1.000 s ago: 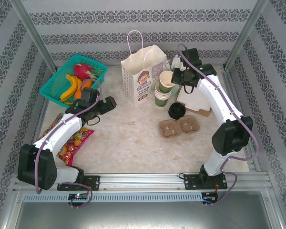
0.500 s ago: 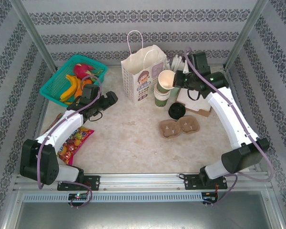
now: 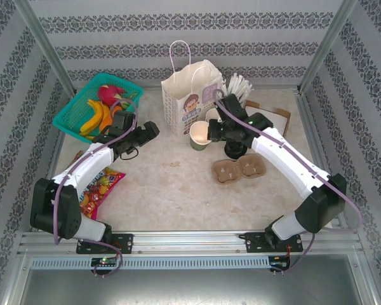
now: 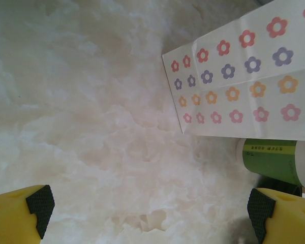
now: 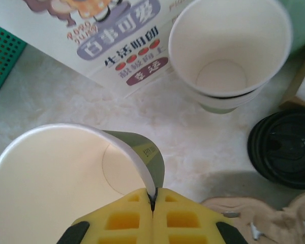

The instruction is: Pack the takeout coffee

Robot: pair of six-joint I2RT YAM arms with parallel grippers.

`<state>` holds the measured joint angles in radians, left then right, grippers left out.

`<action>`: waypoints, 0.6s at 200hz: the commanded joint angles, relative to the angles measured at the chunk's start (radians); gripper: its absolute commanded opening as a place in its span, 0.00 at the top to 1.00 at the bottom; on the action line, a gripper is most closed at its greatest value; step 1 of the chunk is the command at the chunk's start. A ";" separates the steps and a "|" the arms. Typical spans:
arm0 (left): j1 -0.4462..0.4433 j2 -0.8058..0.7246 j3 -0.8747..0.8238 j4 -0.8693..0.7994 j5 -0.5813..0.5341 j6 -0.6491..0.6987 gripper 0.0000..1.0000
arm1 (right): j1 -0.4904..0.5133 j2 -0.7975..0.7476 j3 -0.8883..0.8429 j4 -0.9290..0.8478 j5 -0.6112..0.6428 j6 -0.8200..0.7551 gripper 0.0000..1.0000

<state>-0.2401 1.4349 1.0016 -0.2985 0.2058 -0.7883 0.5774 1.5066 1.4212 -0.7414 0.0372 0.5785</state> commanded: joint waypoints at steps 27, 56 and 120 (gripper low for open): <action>0.006 0.028 0.046 -0.073 0.023 0.002 0.01 | 0.054 0.107 -0.032 0.073 0.025 0.124 1.00; 0.006 0.023 0.045 -0.117 0.011 0.015 0.00 | 0.071 0.173 -0.006 0.051 0.013 0.108 1.00; 0.006 -0.025 0.017 -0.114 0.006 0.069 0.00 | 0.109 0.258 0.038 0.029 0.022 0.096 0.96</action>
<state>-0.2401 1.4467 1.0195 -0.3832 0.2138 -0.7628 0.6693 1.7420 1.4193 -0.6914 0.0406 0.6712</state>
